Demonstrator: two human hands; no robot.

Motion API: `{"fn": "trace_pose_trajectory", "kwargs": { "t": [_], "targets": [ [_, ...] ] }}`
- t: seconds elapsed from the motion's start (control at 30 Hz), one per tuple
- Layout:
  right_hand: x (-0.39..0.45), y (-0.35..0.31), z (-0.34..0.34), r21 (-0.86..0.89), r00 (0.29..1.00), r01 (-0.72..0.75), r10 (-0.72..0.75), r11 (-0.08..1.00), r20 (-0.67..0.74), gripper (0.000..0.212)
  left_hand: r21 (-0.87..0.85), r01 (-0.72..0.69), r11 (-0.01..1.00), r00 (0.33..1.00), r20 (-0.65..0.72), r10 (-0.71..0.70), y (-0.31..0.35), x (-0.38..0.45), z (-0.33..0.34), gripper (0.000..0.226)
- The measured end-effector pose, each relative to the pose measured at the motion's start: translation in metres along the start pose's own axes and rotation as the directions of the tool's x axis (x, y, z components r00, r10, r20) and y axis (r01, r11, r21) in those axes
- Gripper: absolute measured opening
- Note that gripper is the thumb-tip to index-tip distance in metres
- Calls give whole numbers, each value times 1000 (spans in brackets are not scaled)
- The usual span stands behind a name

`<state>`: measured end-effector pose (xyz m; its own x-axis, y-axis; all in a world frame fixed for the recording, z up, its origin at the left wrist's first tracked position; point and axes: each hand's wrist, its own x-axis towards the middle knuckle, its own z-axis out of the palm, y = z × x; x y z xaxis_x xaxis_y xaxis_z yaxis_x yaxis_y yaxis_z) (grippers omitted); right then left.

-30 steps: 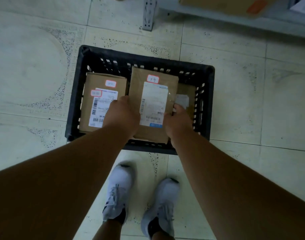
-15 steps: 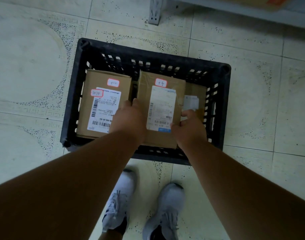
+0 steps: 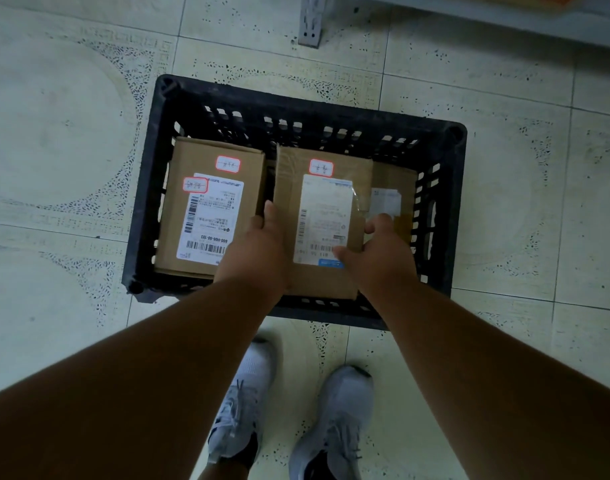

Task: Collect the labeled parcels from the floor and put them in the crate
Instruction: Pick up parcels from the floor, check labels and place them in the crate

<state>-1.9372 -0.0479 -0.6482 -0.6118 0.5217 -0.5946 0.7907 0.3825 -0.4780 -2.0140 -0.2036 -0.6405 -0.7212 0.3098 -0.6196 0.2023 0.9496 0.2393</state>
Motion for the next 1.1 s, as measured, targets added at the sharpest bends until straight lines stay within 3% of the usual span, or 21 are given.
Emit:
{"fn": "trace_pose_trajectory", "kwargs": {
  "t": [0.13, 0.37, 0.47, 0.63, 0.73, 0.9, 1.0, 1.1],
  "targets": [
    [2, -9, -5, -78, 999, -28, 30, 997, 22, 47, 45, -2, 999, 1000, 21, 1, 2, 1, -4, 107],
    [-11, -21, -16, -226, 986, -96, 124, 969, 110, 54, 137, -95, 986, 993, 77, 85, 7, -9, -30, 92],
    [-33, -45, -29, -231, 1000, -25, 22, 973, -14, 64, 147, -56, 988, 996, -61, 66, 31, -24, -53, 90],
    [-82, -106, -84, -202, 980, 166, -184, 965, -73, 58, 56, -225, 973, 958, -168, 232, 79, -76, -110, 63],
    [-125, -135, -142, -116, 974, 141, -159, 983, -160, 54, -16, -262, 965, 938, -240, 251, 102, -126, -158, 46],
    [-212, -169, -254, 16, 918, 125, -109, 992, -382, 44, -27, -406, 913, 870, -319, 377, 165, -217, -240, 44],
    [-247, -160, -309, 42, 872, 97, -64, 994, -486, 43, 6, -510, 860, 823, -286, 490, 216, -256, -273, 34],
    [-266, -128, -352, 160, 811, 73, 34, 984, -584, 43, 78, -627, 775, 737, -264, 623, 273, -279, -276, 36]
  ]
}}
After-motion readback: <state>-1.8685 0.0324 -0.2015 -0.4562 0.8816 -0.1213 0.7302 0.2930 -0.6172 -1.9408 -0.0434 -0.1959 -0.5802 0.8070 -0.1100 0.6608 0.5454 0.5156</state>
